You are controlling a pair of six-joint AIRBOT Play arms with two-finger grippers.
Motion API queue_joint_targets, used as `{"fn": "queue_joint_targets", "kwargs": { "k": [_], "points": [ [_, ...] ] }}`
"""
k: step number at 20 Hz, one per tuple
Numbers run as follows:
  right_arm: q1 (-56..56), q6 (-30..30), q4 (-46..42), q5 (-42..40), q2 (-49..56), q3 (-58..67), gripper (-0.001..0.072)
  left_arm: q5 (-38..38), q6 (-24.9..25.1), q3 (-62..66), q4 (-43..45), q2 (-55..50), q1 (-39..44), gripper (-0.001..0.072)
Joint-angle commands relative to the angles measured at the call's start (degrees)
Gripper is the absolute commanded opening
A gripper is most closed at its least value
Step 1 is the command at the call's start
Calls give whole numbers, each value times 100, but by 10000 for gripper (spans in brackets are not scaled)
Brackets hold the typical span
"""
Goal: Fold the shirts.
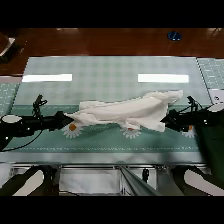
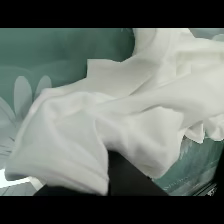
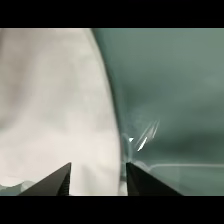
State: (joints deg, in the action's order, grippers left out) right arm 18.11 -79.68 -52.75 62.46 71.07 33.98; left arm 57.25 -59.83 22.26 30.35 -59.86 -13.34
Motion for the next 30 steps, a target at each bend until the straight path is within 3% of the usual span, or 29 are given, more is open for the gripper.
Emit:
{"fn": "queue_joint_targets", "kwargs": {
  "k": [1, 2, 3, 4, 7, 10, 12, 16, 19, 24, 27, 30],
  "points": [
    [-452, 140, 472, -376, 192, -11, 370, -31, 22, 0, -39, -24, 28, 32],
    [-540, 234, 608, -389, 192, 57, 229, -33, 22, 0, -44, -22, 28, 32],
    [-588, 509, 723, -273, 190, 205, 39, -33, 22, 7, -44, -22, 26, 32],
    [-601, 828, 885, -4, 190, 466, 23, -31, 24, 52, -42, -20, 0, 32],
    [-590, 881, 964, 745, -72, 1703, 22, 116, 17, 544, -188, 105, -188, 31],
    [-588, 658, 850, 833, -695, 3591, 22, 271, 24, 1539, -1239, 459, -417, 31],
    [-588, 442, 542, 822, -929, 5104, 22, 98, 90, 2474, -1803, 763, -461, 31],
    [-588, -33, -605, 1014, -1403, 7622, 22, -280, 83, 4454, -1797, 1484, -621, 31],
    [-590, -247, -1353, 1091, -2127, 8185, 22, -282, 22, 5574, -1331, 2028, -920, 31],
    [-601, -680, -2850, 1912, -3187, 8183, 22, -286, -903, 6472, 920, 3254, -1580, 31],
    [-601, -809, -2986, 2214, -3460, 8183, 22, -170, -1040, 6465, 1720, 3836, -1762, 31],
    [-601, -824, -2975, 2430, -3462, 7923, 22, -37, -1296, 6297, 1867, 3906, -1757, 31]
  ]
}}
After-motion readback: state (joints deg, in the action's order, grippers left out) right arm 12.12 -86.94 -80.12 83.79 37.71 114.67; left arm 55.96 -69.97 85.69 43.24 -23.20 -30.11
